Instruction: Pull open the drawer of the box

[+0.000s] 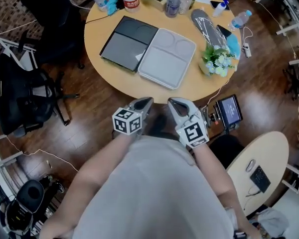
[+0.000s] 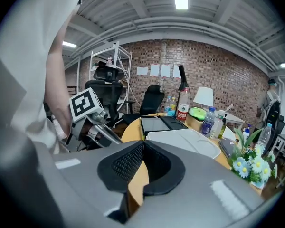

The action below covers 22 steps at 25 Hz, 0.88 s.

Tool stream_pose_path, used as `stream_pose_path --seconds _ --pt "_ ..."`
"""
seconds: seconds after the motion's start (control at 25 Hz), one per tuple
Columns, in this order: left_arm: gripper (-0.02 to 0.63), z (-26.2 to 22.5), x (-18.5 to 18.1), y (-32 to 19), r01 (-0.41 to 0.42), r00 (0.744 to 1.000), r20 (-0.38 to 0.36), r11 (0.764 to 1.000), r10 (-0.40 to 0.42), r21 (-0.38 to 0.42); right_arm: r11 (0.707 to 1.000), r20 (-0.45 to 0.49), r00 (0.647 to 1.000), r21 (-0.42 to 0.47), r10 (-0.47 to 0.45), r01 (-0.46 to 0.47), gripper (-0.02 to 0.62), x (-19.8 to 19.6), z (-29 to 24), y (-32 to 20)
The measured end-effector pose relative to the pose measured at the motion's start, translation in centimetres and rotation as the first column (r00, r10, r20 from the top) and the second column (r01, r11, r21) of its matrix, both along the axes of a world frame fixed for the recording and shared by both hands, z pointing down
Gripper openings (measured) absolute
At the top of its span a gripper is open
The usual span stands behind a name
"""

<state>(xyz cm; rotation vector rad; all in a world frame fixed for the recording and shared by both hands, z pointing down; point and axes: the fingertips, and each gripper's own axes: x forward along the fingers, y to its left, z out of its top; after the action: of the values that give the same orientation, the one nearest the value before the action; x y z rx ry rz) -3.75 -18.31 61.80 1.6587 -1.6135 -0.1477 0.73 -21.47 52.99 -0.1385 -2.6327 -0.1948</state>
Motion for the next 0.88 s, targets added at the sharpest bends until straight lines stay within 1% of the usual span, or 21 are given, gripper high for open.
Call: stream_pose_path --seconds 0.12,0.2,0.24,0.32,0.4,0.52,0.6,0.68,0.8,0.88 --pt "0.006 1.3 -0.5 -1.1 0.079 0.995 -0.064 0.997 -0.078 0.012 0.999 -0.002 0.999 0.014 -0.032 0.032 0.002 -0.9 0.6 -0.4" --pt "0.006 1.9 -1.0 -1.8 0.155 0.98 -0.127 0.988 -0.151 0.02 0.998 -0.001 0.998 0.027 -0.058 0.058 0.002 -1.3 0.6 -0.6" --pt "0.006 2.2 -1.4 -2.2 0.195 0.969 -0.162 0.981 -0.189 0.023 0.997 -0.003 0.998 0.034 -0.067 0.068 0.002 -1.5 0.6 -0.7" --pt "0.006 2.8 -2.0 -2.6 0.274 0.937 -0.234 0.961 -0.261 0.028 0.996 -0.014 0.997 0.043 -0.081 0.081 0.002 -1.7 0.7 -0.9" --pt "0.006 3.5 -2.6 -2.8 0.344 0.898 -0.304 0.938 -0.319 0.032 0.995 -0.026 0.996 0.043 -0.091 0.092 0.002 -1.9 1.1 -0.9" --pt "0.021 4.3 -3.1 -3.1 0.423 0.838 -0.402 0.905 -0.37 0.05 0.993 -0.032 0.993 0.045 -0.11 0.112 0.002 -2.4 1.5 -0.7" --pt "0.037 4.4 -3.3 -3.5 0.465 0.801 -0.462 0.882 -0.382 0.078 0.991 -0.032 0.991 0.048 -0.126 0.128 0.002 -2.5 1.5 -0.5" --pt "0.058 4.0 -3.4 -3.9 0.498 0.773 -0.51 0.86 -0.378 0.117 0.99 -0.027 0.991 0.044 -0.133 0.134 0.002 -2.5 1.3 -0.3" --pt "0.106 3.6 -3.5 -4.9 0.538 0.729 -0.581 0.828 -0.361 0.16 0.99 -0.028 0.991 0.049 -0.131 0.133 0.002 -2.3 0.9 -0.4" --pt "0.152 3.6 -3.7 -5.4 0.565 0.699 -0.619 0.808 -0.359 0.169 0.99 -0.026 0.991 0.053 -0.132 0.133 0.002 -2.2 0.7 -0.5"
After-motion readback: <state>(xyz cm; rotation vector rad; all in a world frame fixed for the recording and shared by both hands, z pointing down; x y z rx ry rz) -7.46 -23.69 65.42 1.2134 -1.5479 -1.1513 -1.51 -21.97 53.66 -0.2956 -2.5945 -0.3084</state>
